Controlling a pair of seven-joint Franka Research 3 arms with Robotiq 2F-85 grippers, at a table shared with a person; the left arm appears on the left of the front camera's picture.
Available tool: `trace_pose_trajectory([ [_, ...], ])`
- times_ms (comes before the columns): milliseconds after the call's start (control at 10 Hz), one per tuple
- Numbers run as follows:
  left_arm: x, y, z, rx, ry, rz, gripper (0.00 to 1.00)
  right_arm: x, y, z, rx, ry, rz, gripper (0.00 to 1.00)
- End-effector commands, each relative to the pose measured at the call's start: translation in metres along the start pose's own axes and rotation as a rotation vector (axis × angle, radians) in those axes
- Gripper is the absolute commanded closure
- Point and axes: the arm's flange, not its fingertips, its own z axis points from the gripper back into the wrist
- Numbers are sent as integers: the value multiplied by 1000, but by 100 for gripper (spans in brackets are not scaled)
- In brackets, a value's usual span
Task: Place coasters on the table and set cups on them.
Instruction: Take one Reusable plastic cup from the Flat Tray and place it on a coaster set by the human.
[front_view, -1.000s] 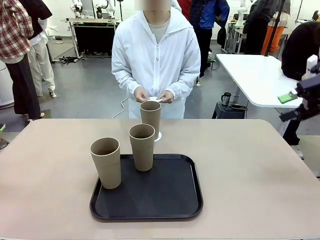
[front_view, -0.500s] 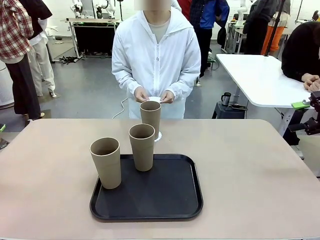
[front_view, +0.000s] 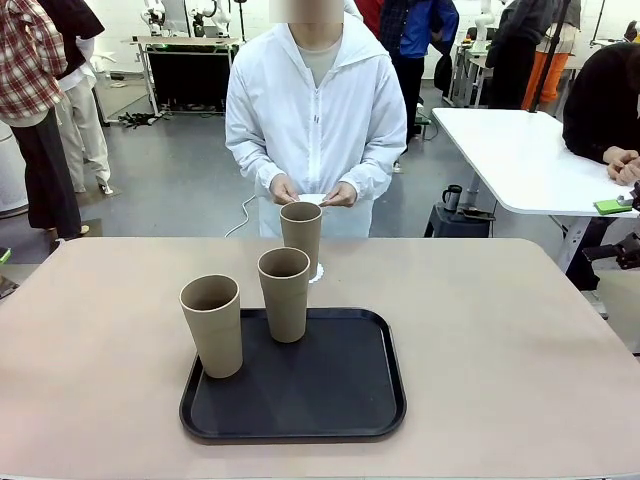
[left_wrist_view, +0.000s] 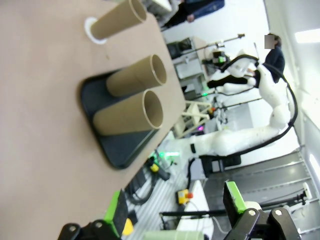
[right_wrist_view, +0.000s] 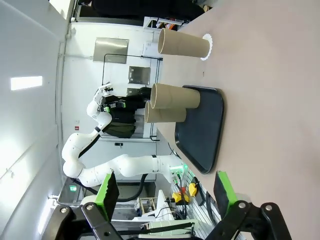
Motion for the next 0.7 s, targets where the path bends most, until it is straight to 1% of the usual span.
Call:
trace_pose_trajectory([
  [0, -1, -2, 1, -6, -6, -5, 0, 0, -1, 1, -6, -5, -7, 0],
  [600, -1, -2, 1, -6, -6, -5, 0, 0, -1, 1, -6, -5, -7, 0],
])
